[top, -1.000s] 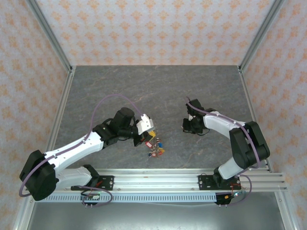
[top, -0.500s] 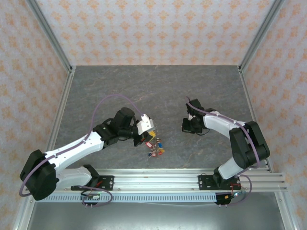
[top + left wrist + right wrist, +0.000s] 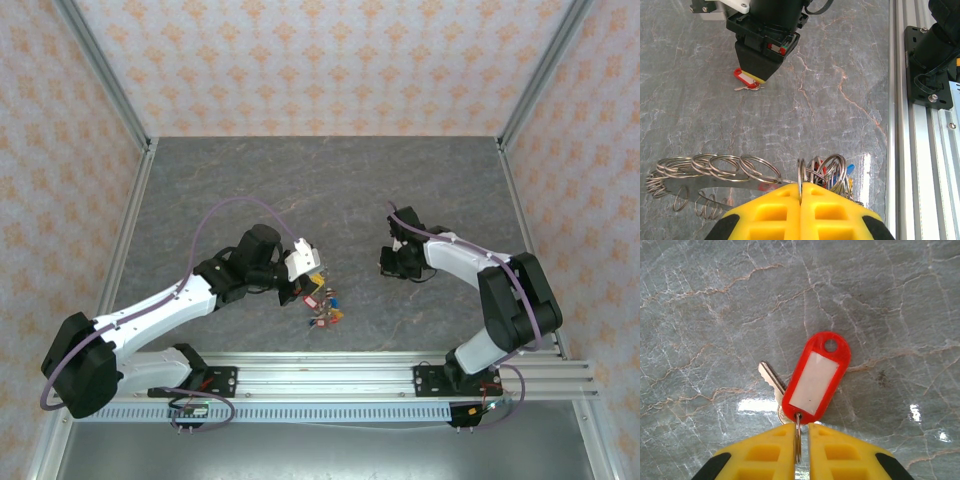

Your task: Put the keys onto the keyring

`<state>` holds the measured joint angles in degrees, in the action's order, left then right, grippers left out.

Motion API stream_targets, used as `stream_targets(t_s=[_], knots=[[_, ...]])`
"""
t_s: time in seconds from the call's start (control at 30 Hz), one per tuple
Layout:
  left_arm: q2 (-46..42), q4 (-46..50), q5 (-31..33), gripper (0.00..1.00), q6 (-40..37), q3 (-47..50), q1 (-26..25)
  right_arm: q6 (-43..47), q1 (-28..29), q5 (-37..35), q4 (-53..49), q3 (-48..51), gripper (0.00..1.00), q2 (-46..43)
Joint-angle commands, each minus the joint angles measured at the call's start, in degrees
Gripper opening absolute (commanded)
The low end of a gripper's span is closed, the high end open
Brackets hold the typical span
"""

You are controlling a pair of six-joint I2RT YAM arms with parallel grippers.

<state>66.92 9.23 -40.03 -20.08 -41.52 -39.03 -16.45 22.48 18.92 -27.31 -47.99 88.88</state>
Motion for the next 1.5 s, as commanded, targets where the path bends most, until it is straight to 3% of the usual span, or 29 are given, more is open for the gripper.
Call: stream_targets(t_s=[0.0, 0.47, 0.63, 0.77, 1.13, 1.47], knots=[[-0.3, -1.9, -0.3, 0.00, -1.2, -1.8, -0.4, -0.4, 0.4, -0.6, 0.4, 0.5, 0.14, 0.9], [-0.2, -1.7, -0.3, 0.00, -1.3, -1.8, -0.4, -0.4, 0.4, -0.7, 0.3, 0.5, 0.10, 1.0], [-0.4, -1.9, -0.1, 0.00, -1.3, -1.9, -0.4, 0.2, 0.5, -1.4, -0.4, 0.3, 0.03, -1.1], [-0.9, -3.5, 0.5, 0.00, -0.9, -1.2, -0.4, 4.1, 0.6, 3.4, 3.3, 2.6, 0.01, -9.3], [-1.9, -7.9, 0.0, 0.00, -0.9, -0.3, -0.9, 18.1, 1.3, 17.9, 25.1, 18.3, 0.00, -43.4], [-0.6, -7.0, -0.8, 0.00, -2.8, -2.1, -2.9, 33.7, 5.0, 23.8, 27.2, 20.6, 0.00, -48.3]])
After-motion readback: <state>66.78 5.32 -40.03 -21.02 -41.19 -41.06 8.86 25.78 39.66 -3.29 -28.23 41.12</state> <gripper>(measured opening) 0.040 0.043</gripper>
